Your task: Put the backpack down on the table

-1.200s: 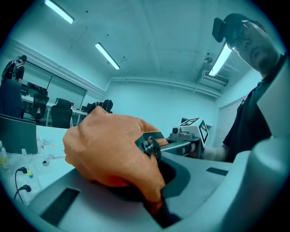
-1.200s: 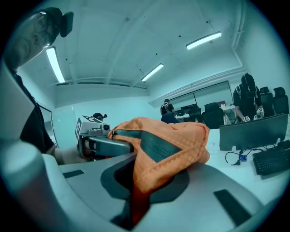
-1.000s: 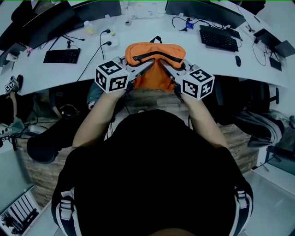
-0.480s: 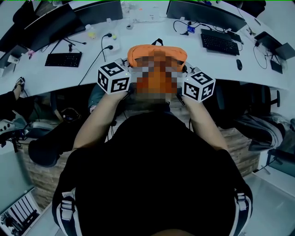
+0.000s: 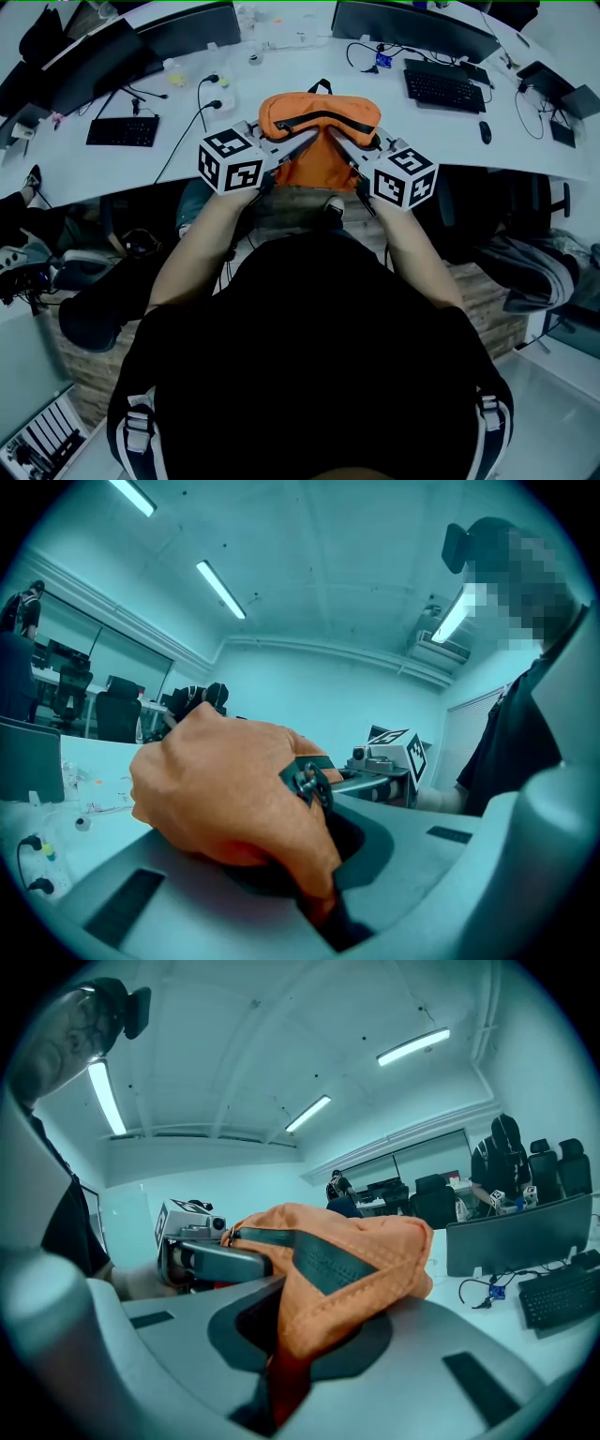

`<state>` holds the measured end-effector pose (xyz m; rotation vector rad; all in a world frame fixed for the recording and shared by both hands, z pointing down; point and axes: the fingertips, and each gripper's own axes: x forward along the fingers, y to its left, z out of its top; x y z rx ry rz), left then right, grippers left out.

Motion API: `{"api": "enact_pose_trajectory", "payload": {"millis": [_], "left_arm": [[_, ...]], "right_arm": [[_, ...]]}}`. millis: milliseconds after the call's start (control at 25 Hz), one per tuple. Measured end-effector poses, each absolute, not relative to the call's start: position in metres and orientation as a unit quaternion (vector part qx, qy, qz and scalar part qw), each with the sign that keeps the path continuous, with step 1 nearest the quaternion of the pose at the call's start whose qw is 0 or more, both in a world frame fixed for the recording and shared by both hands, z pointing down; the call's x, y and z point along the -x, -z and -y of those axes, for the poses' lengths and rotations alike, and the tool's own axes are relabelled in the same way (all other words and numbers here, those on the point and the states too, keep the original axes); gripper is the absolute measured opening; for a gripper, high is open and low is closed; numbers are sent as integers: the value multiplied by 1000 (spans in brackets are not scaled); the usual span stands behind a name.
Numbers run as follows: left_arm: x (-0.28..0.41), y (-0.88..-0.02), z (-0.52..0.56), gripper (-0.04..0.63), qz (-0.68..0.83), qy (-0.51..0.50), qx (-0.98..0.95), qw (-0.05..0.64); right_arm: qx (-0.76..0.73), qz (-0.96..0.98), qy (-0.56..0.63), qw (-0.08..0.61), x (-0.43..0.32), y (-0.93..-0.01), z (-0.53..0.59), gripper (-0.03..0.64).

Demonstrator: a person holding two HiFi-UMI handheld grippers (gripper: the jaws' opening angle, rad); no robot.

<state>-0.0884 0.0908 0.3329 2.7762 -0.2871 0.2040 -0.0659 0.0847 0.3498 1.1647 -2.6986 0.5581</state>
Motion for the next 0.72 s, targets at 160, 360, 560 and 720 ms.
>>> {"api": "enact_pose_trajectory", "payload": {"millis": [160,360,560,720], "left_arm": [[84,-337,-83,38,103,-74,-977,174],[78,-343,-80,38,102,-79,-975,180],[70,-347,-75,38,101,-81,-975,183],[64,-348,-68,38,101,-79,-975,183]], "right_arm": [[-390,899,-182,84,61,-353,-78,51],[-387,898,-193,82,56,-360,-75,51],[-385,898,-197,82,48,-363,-70,51],[-388,898,-193,80,41,-364,-63,51]]}}
